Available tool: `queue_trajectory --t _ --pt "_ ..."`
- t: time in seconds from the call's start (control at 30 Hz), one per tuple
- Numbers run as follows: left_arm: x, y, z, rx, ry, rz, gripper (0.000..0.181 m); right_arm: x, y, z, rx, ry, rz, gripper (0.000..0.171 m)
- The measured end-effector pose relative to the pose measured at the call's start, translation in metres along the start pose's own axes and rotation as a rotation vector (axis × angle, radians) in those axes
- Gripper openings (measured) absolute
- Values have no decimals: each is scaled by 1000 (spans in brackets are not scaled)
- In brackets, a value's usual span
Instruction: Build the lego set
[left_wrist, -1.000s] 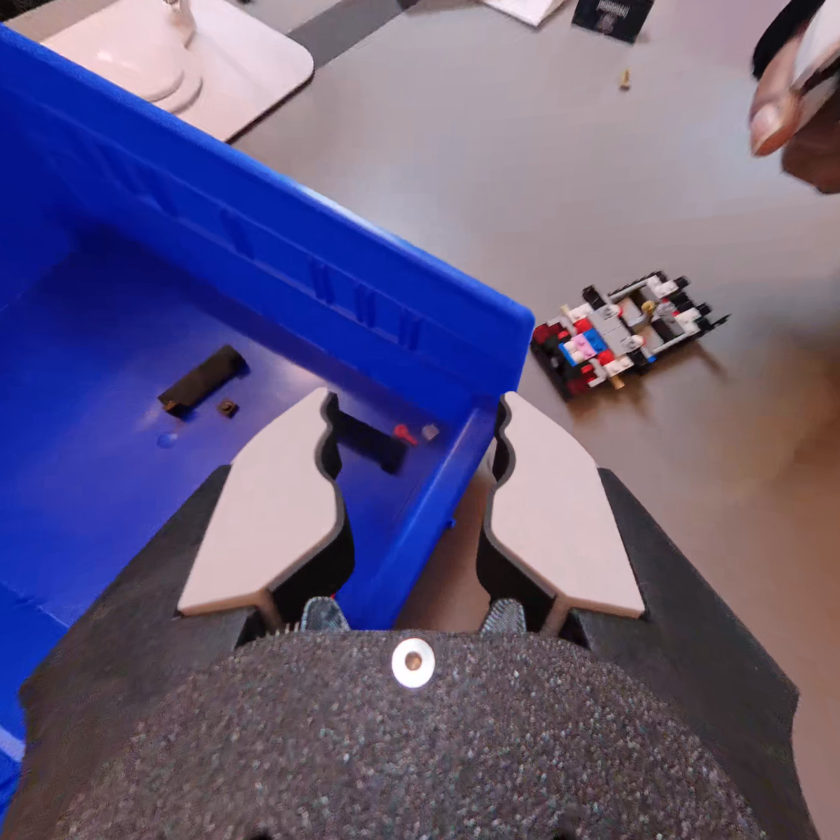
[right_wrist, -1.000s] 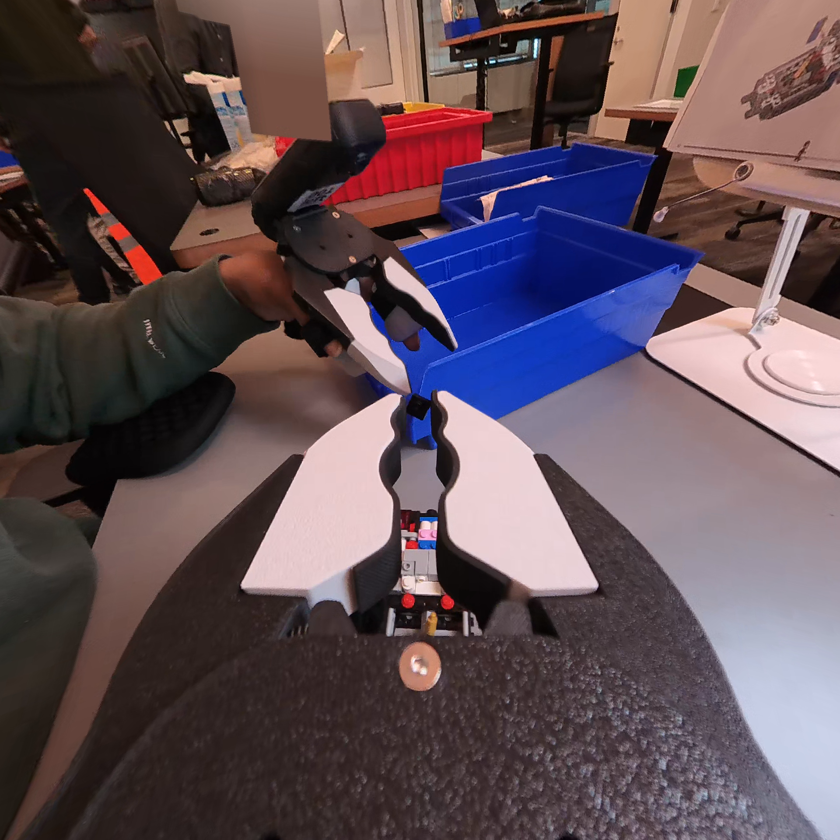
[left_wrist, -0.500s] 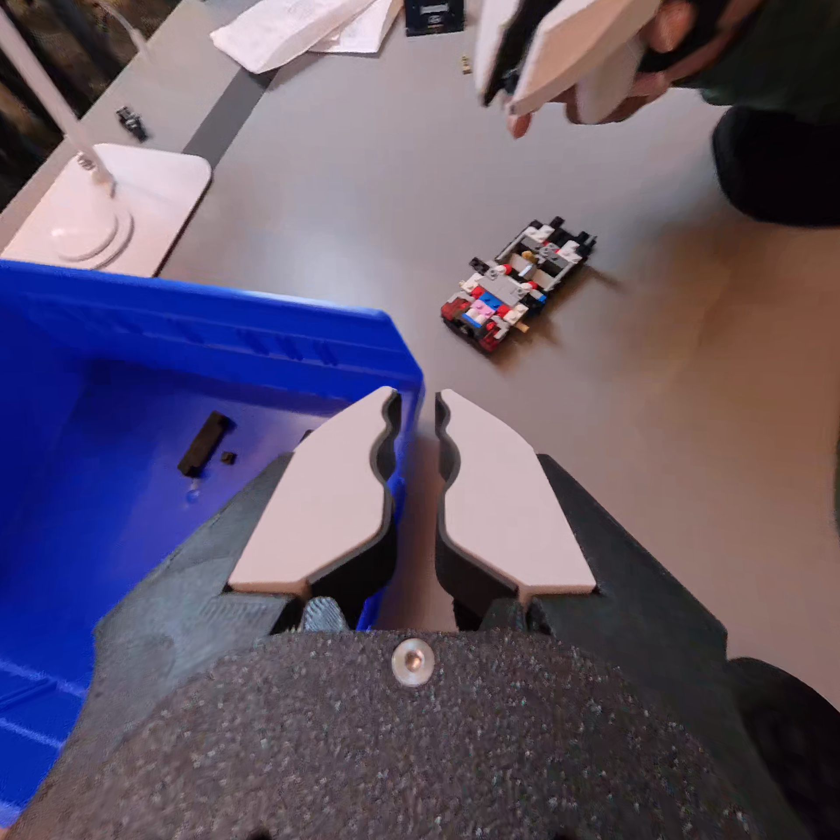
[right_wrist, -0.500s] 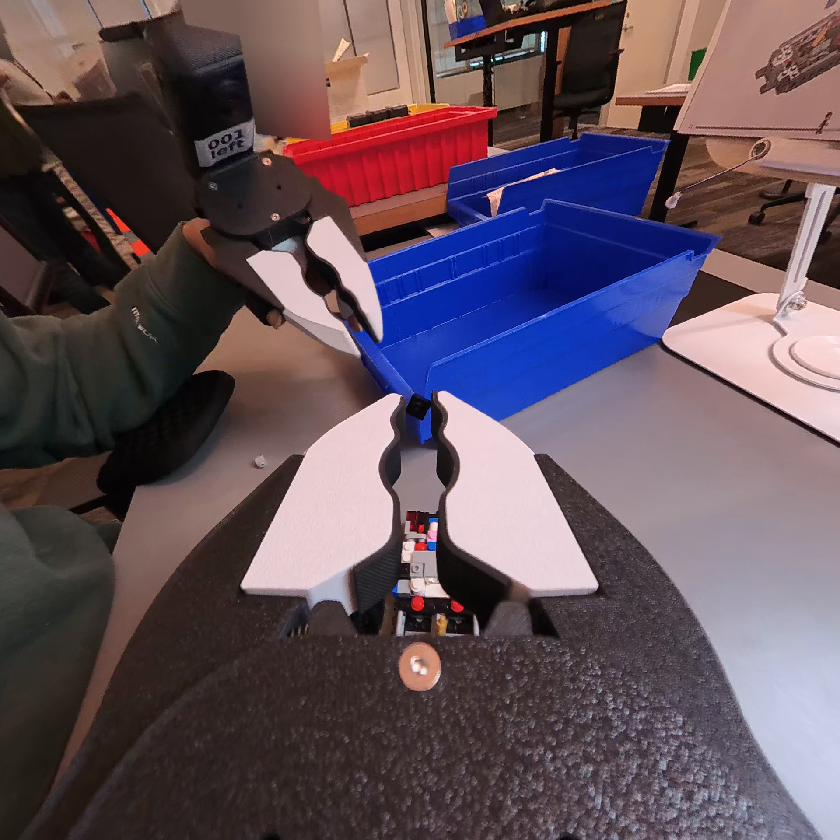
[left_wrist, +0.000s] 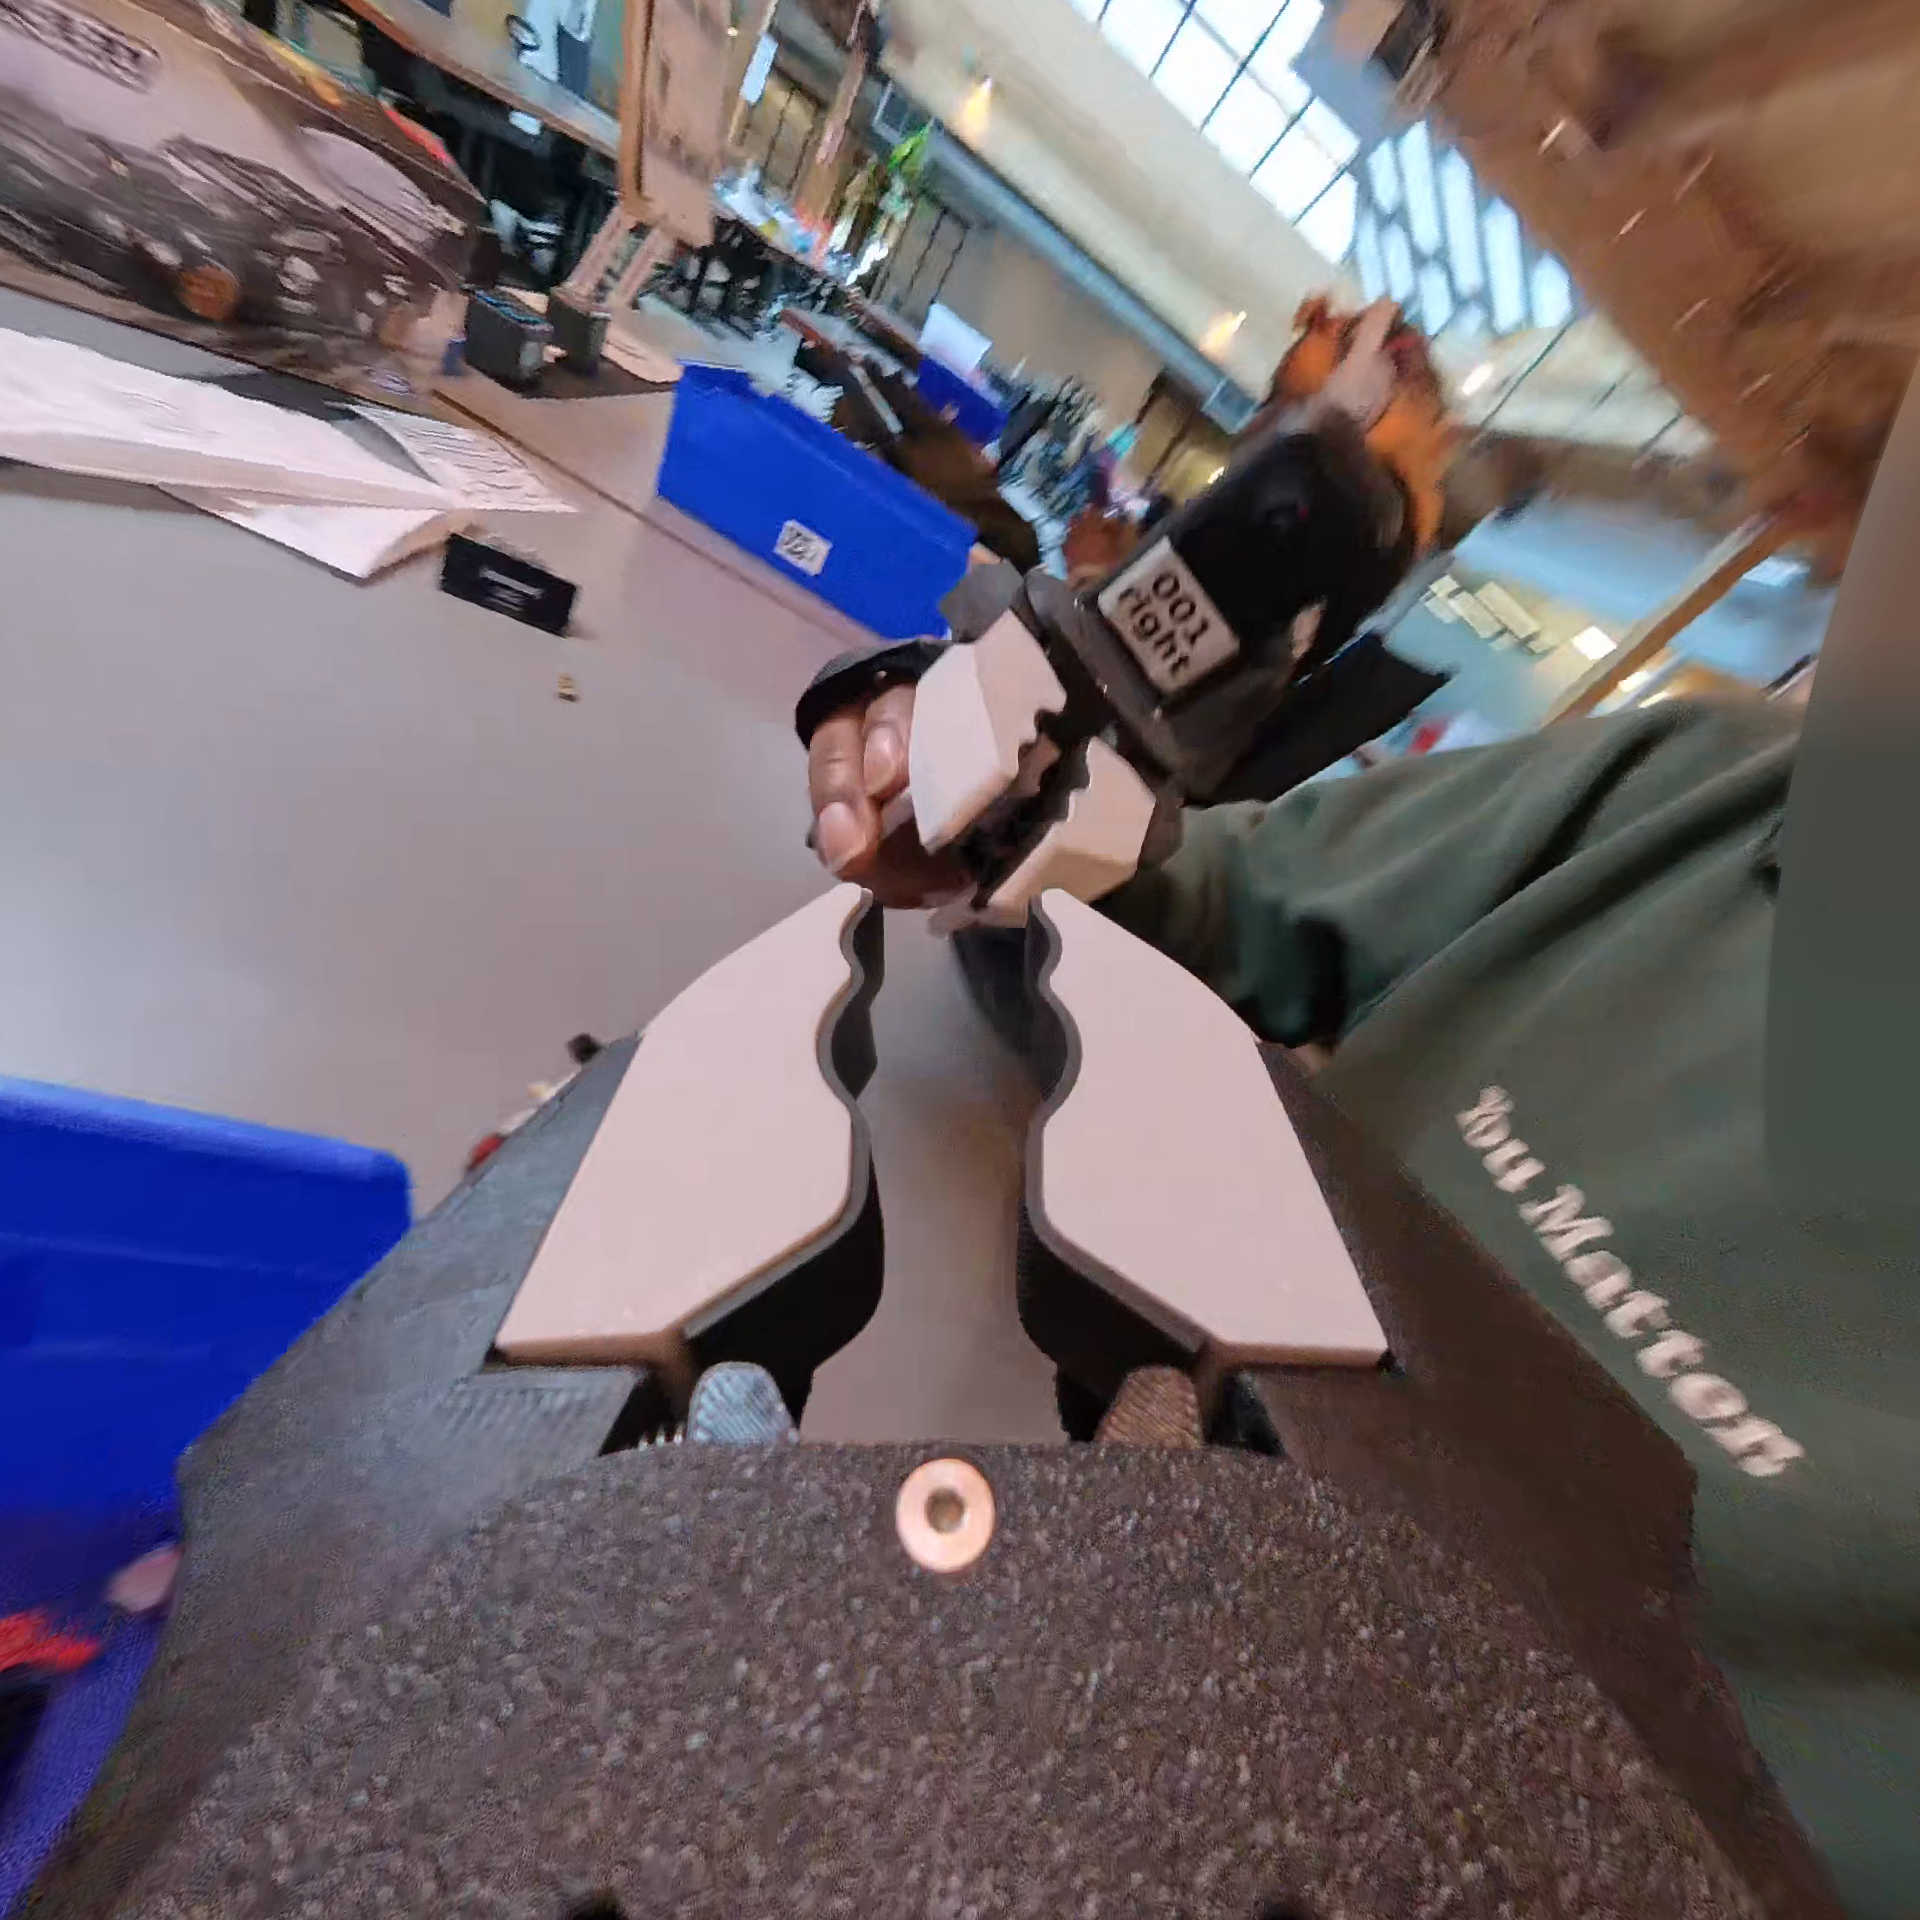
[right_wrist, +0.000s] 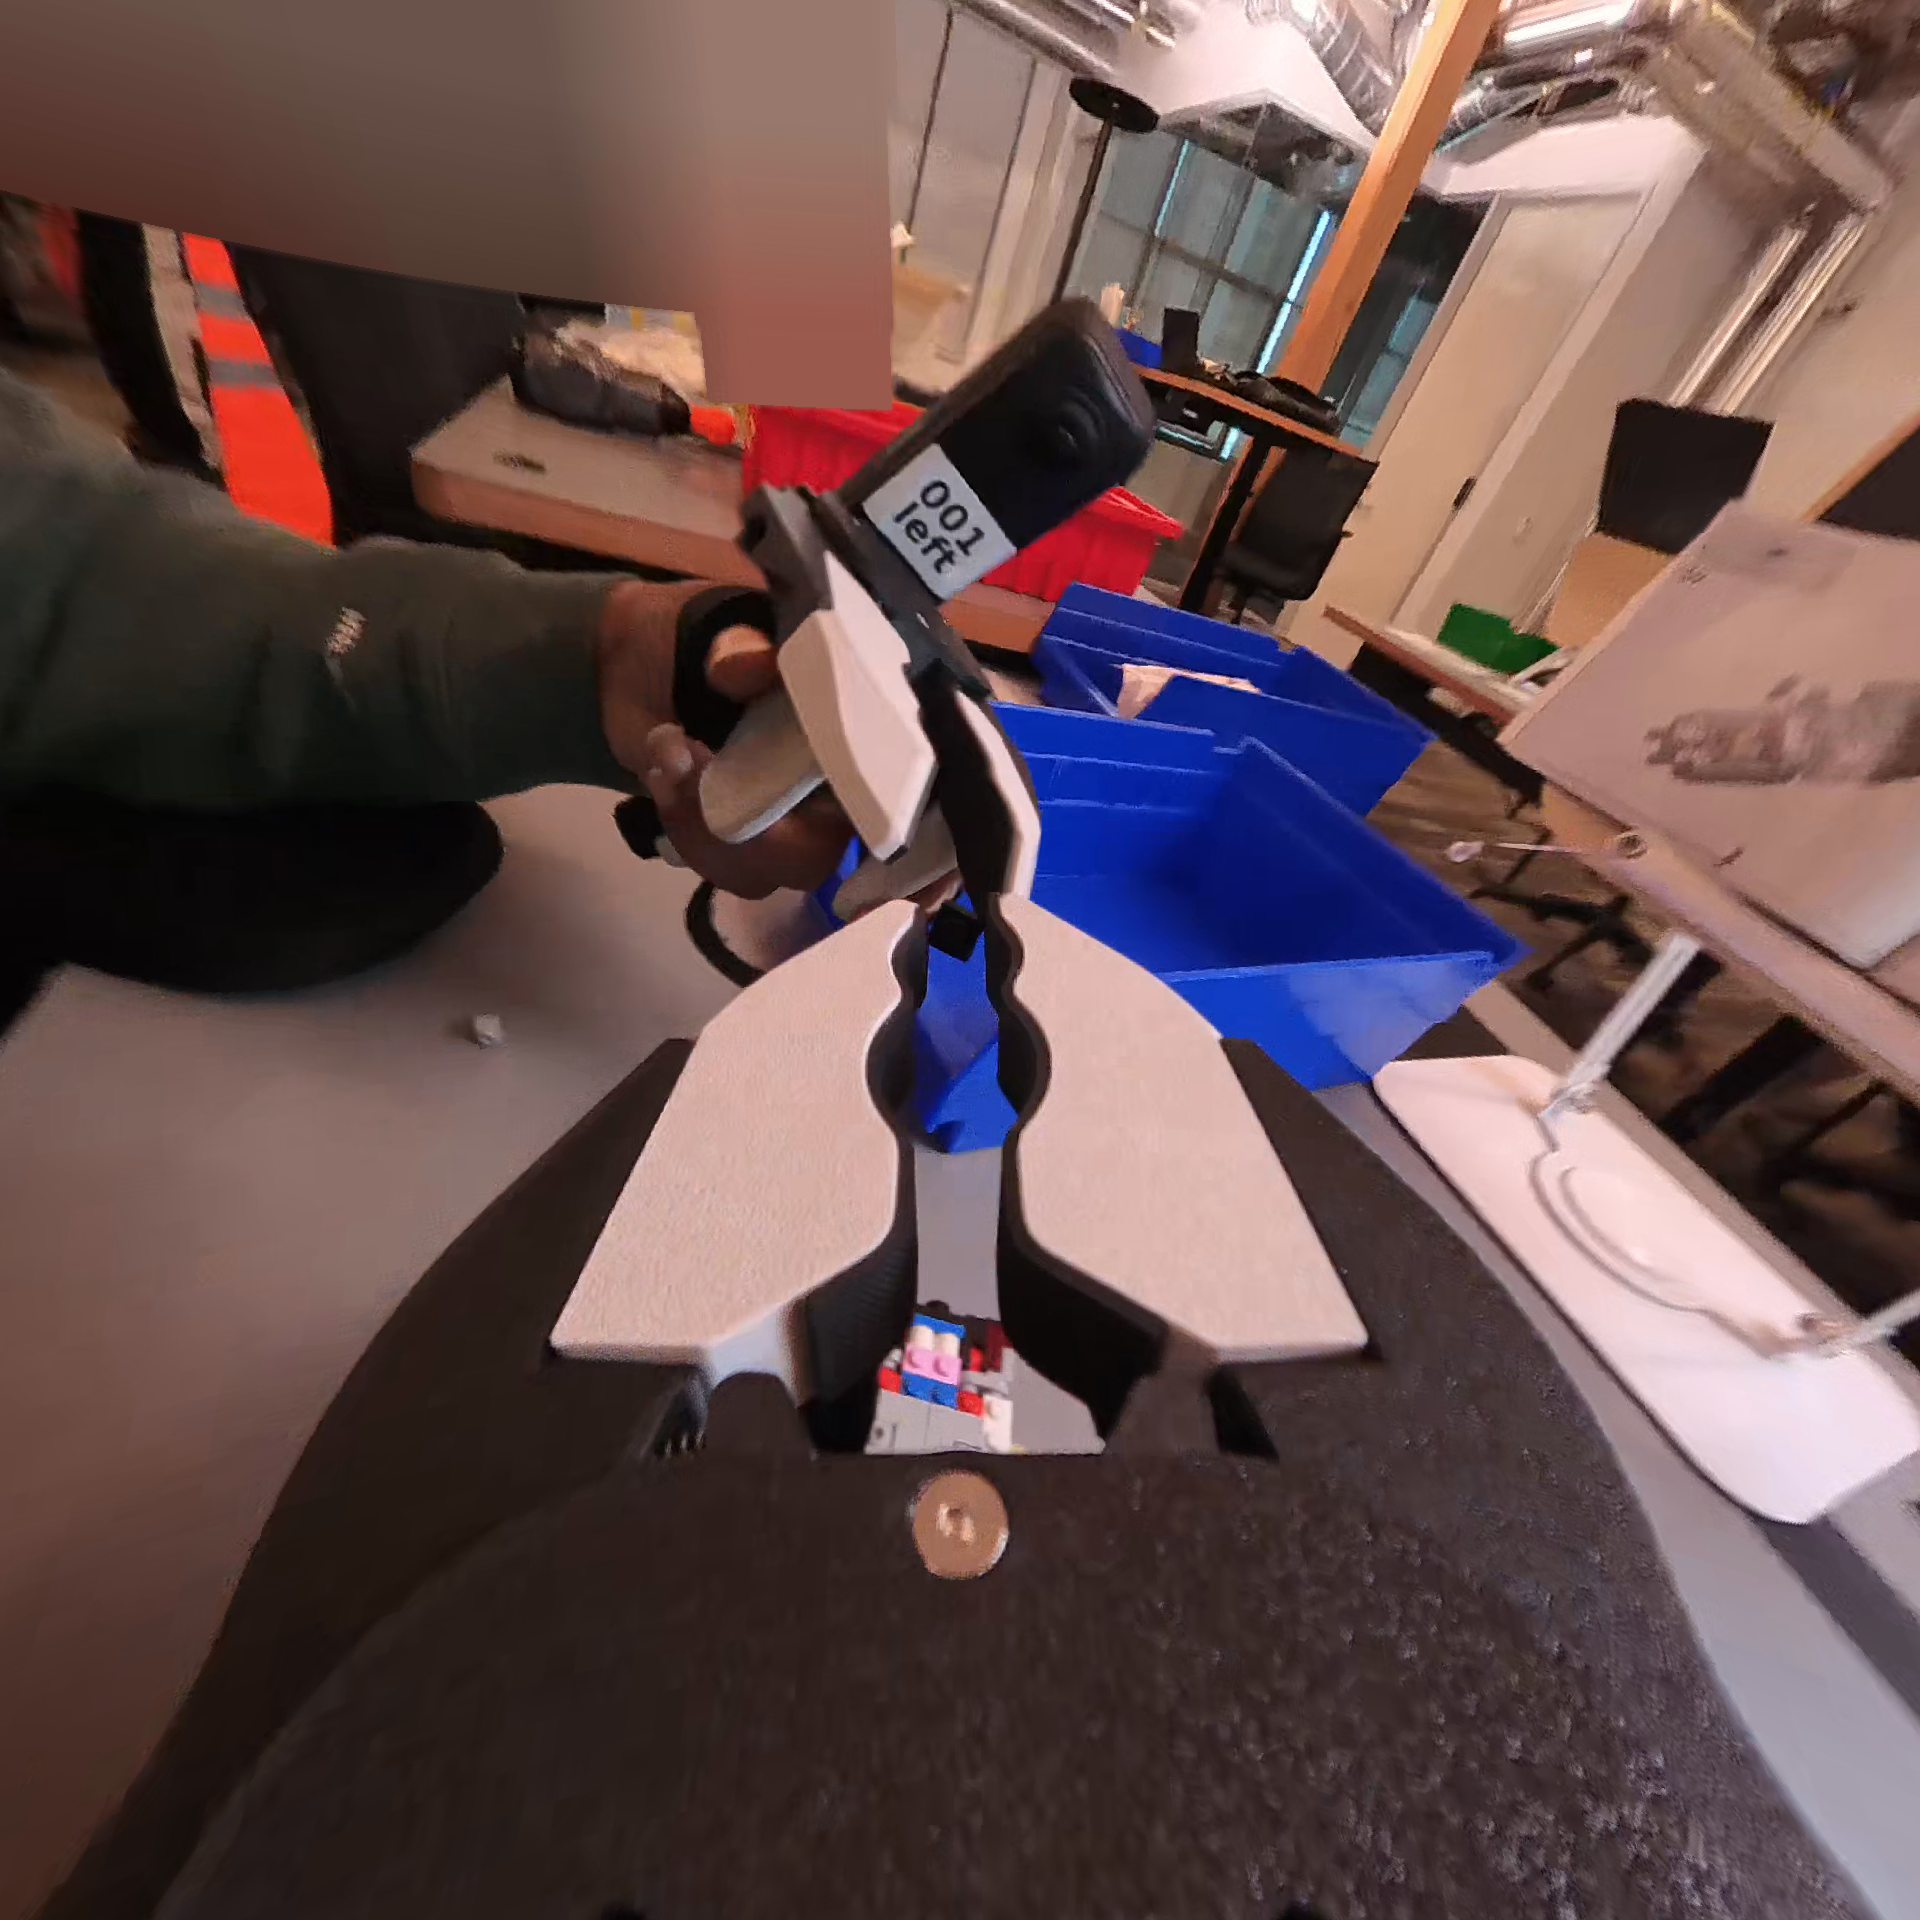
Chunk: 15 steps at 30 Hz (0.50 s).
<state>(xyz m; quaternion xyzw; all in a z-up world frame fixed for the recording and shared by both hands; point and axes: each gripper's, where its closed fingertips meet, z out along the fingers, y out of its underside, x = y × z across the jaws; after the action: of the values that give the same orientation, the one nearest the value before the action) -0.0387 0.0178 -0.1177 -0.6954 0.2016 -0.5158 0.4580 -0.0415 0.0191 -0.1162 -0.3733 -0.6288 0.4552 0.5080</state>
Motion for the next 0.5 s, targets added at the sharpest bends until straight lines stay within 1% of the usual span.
queue_trajectory --t 0.1,0.2,0.3,0.43,0.5 --pt "5 1 6 16 76 -108 26 -4 2 3 -40 35 -128 10" --pt "3 5 12 11 84 -168 19 -7 3 5 -68 71 -225 10" --pt "6 7 14 2 111 -193 11 -7 5 5 -99 97 -289 10" --pt "5 8 13 -20 101 -188 10 -5 6 6 -118 123 -342 11" --pt "0 6 7 -24 68 -162 10 -2 6 5 -118 141 -340 15"
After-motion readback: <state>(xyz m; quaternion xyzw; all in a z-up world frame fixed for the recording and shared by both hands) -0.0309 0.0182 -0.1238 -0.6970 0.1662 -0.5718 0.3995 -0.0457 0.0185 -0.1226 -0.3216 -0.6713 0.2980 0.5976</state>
